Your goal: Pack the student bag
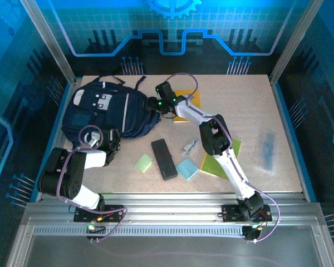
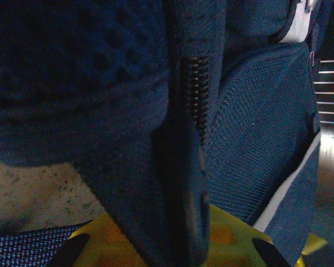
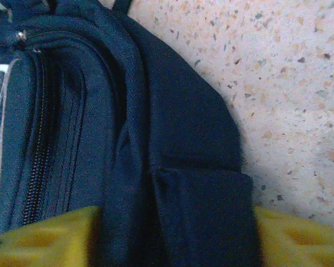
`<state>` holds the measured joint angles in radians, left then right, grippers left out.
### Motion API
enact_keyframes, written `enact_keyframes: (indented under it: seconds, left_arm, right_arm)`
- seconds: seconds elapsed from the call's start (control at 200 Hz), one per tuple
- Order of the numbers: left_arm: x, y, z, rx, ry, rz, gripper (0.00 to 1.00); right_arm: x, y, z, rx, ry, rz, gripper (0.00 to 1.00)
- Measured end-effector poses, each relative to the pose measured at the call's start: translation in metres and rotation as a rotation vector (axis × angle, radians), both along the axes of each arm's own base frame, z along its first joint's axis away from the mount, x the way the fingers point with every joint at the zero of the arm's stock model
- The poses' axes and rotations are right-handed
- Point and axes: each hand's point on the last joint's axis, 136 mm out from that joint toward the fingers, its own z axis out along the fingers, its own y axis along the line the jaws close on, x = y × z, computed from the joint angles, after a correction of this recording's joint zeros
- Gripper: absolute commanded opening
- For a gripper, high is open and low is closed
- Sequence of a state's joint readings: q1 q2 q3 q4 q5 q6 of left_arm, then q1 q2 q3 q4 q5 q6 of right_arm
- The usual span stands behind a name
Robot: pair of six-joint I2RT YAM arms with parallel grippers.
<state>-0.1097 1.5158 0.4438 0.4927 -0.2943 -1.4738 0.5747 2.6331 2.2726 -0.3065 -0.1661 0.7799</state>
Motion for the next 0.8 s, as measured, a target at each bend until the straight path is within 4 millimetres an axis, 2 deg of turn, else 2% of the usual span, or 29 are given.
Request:
enact_keyframes:
  seconds: [0.08, 0.16, 0.255, 0.445, 0.54, 0.695, 0.8]
  left_arm:
    - [-0.001, 0.0, -0.001, 0.019, 0.014, -0.018, 0.0]
    - [0.002, -0.002, 0.0, 0.034, 0.032, -0.055, 0.0]
    - [0.014, -0.011, 0.002, 0.039, 0.044, -0.134, 0.0]
    - [0.044, -0.049, 0.014, 0.013, 0.013, -0.33, 0.0]
    - [0.057, -0.066, 0.017, -0.005, 0.001, -0.414, 0.0]
    - [0.077, -0.088, 0.01, -0.008, 0.028, -0.541, 0.0]
    - [0.086, -0.095, 0.008, 0.032, 0.061, -0.601, 0.04]
  right_arm:
    - [-0.003, -0.004, -0.001, -0.004, 0.008, -0.004, 0.0]
    - [-0.012, -0.018, 0.001, -0.009, 0.018, -0.016, 0.0]
    - [-0.027, -0.047, 0.008, -0.023, 0.038, -0.041, 0.0]
    - [-0.059, -0.11, 0.053, -0.012, 0.009, -0.098, 0.01]
    - [-0.079, -0.13, 0.068, -0.006, -0.006, -0.119, 0.04]
    - [-0.112, -0.151, 0.064, -0.012, 0.015, -0.177, 0.06]
    - [-0.132, -0.153, 0.055, -0.023, 0.039, -0.214, 0.09]
